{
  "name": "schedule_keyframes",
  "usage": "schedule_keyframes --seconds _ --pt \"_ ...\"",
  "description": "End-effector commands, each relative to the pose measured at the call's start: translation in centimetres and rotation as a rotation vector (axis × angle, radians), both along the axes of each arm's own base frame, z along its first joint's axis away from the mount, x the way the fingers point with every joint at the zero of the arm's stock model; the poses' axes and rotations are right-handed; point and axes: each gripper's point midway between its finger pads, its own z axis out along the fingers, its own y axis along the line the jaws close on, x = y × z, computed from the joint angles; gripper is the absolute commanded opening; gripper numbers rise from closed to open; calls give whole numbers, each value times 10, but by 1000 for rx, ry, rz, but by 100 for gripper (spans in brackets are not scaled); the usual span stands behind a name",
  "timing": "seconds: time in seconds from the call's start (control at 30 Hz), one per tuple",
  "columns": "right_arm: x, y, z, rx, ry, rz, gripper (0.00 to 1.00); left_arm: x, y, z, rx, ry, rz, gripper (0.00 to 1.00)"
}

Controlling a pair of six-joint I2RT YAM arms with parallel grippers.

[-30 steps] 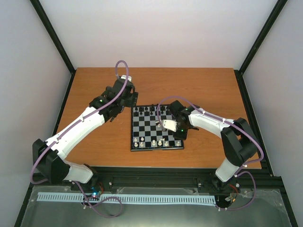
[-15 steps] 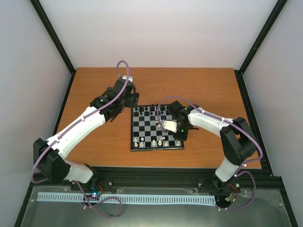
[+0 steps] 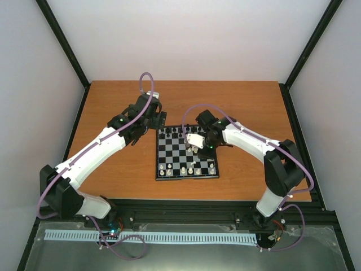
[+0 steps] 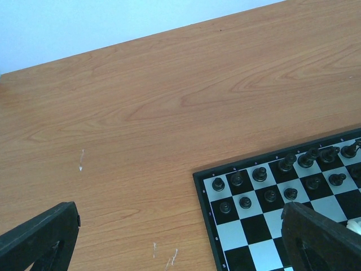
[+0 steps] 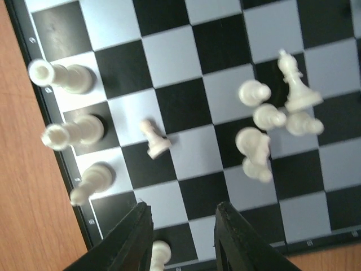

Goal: Set up the chess pieces on the board

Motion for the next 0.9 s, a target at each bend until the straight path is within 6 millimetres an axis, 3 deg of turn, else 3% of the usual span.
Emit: schedule_keyframes --seconds 0.0,0.43,0.87 --pt "-9 25 -6 53 27 103 33 2 -2 10 -5 -15 -10 100" --pt "-5 45 -28 43 -26 276 38 1 -14 3 -21 19 -69 97" --pt "-11 36 -46 -21 16 329 36 1 -15 3 -21 25 -82 97"
